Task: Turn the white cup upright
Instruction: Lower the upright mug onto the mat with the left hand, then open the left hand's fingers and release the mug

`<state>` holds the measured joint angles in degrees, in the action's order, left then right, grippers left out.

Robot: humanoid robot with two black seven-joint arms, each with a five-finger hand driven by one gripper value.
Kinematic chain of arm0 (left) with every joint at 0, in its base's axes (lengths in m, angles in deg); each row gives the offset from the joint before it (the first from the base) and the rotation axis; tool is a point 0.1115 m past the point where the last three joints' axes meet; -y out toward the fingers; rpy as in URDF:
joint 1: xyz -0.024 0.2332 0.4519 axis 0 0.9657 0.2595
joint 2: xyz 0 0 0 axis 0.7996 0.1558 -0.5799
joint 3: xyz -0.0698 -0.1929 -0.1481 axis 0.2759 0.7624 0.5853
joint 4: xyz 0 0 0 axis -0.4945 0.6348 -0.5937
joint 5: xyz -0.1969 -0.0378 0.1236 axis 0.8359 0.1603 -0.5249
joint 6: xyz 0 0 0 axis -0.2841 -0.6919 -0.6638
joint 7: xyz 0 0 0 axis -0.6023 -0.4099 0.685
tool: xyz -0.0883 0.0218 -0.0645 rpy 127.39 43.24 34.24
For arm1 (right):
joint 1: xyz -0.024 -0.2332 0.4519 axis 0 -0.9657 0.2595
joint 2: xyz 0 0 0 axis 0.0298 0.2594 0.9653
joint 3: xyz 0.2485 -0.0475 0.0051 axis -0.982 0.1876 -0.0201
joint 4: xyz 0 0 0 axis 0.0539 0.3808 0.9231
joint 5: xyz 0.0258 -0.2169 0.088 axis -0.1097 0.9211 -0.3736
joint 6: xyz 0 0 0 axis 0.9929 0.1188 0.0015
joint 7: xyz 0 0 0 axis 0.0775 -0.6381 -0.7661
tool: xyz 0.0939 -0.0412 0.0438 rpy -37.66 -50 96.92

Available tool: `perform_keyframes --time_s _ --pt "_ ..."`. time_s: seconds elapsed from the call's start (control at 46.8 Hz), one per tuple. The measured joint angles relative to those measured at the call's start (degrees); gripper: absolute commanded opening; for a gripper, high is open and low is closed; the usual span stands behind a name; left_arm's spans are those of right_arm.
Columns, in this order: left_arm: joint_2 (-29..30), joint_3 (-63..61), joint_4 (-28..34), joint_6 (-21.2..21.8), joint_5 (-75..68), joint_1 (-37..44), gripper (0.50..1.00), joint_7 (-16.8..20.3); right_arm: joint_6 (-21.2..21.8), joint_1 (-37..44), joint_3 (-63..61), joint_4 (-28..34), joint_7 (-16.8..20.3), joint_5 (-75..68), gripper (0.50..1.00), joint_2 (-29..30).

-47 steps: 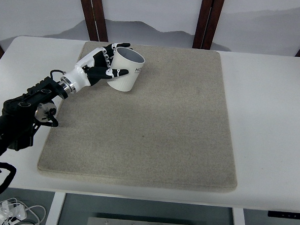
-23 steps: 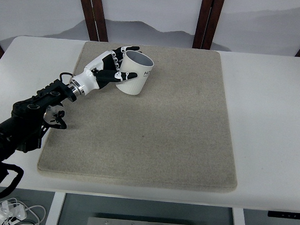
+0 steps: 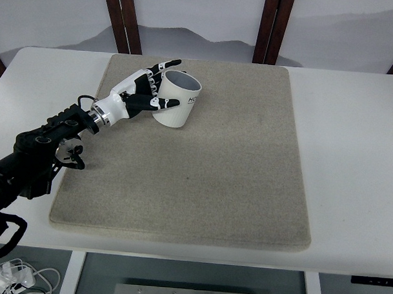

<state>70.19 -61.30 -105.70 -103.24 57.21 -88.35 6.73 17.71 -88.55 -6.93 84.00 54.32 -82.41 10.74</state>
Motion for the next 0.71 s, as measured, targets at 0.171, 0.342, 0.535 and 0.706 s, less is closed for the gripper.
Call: perform_keyframes --time_s 0.171,0.342,0.535,0.706 --pt "0.1 0.4 -0.4 0.0 0.0 -0.5 0.996 0.0 0.0 0.0 0.0 0.0 0.0 0.0 0.952 0.0" --pt "0.3 0.5 -0.4 0.0 0.5 -1.0 0.994 0.0 0.0 0.0 0.0 0.0 0.0 0.0 0.952 0.0" --pt "1.2 1.4 -0.6 0.0 0.7 -1.5 0.994 0.0 0.0 0.0 0.0 0.0 0.0 0.0 0.952 0.0" --pt "2.9 5.1 -0.8 0.0 0.8 -3.3 0.996 0.0 0.0 0.0 0.0 0.0 0.0 0.0 0.952 0.0"
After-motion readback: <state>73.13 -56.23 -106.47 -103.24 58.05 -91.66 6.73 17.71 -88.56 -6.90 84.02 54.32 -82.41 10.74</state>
